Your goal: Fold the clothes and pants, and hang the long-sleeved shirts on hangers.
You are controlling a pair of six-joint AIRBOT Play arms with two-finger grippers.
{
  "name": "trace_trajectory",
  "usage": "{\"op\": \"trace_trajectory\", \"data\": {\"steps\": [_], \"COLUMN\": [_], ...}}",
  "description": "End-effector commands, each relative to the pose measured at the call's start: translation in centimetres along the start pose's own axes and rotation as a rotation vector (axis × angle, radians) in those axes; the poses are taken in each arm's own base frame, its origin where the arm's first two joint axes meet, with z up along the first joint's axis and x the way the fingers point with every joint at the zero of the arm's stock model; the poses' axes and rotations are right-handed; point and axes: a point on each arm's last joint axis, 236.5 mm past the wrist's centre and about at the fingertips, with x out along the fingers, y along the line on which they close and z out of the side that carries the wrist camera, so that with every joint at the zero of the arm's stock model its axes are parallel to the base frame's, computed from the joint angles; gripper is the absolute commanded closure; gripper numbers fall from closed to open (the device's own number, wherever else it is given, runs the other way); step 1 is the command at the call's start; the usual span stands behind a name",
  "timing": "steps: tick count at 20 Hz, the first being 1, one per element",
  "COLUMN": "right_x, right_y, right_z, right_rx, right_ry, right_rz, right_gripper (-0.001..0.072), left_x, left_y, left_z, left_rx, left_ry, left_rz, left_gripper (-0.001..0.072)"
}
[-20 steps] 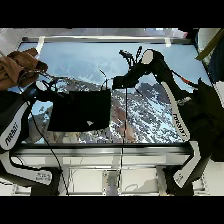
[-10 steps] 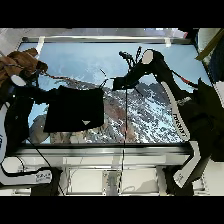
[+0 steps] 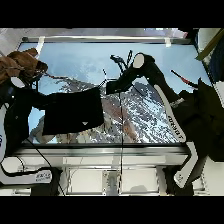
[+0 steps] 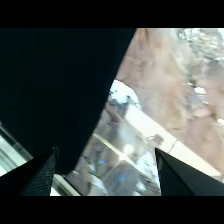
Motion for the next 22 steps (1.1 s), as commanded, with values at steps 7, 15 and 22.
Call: {"op": "trace_trajectory", "data": {"steps": [7, 15, 22], "right_x": [10.6, 13.2, 15.6], "right_y": [1.8, 2.8, 3.3], "right_z": [1.8, -1.3, -0.7], "right_rx": [0.245, 0.292, 0.275], "right_ry": [0.000, 0.134, 0.089], "right_rz": [0.321, 0.341, 0.297], "right_gripper": [0.0029, 0.0030, 0.0633], "left_x": [-8.1, -9.9, -9.9], "left_y": [-3.1, -3.7, -3.7], "left_z": [1.4, 1.3, 1.2], "left_rx": [0.095, 0.133, 0.132], "left_ry": [-0.237, -0.283, -0.283], "left_rz": [-0.005, 0.003, 0.003], "left_gripper": [0.0020, 0.0021, 0.0021]}}
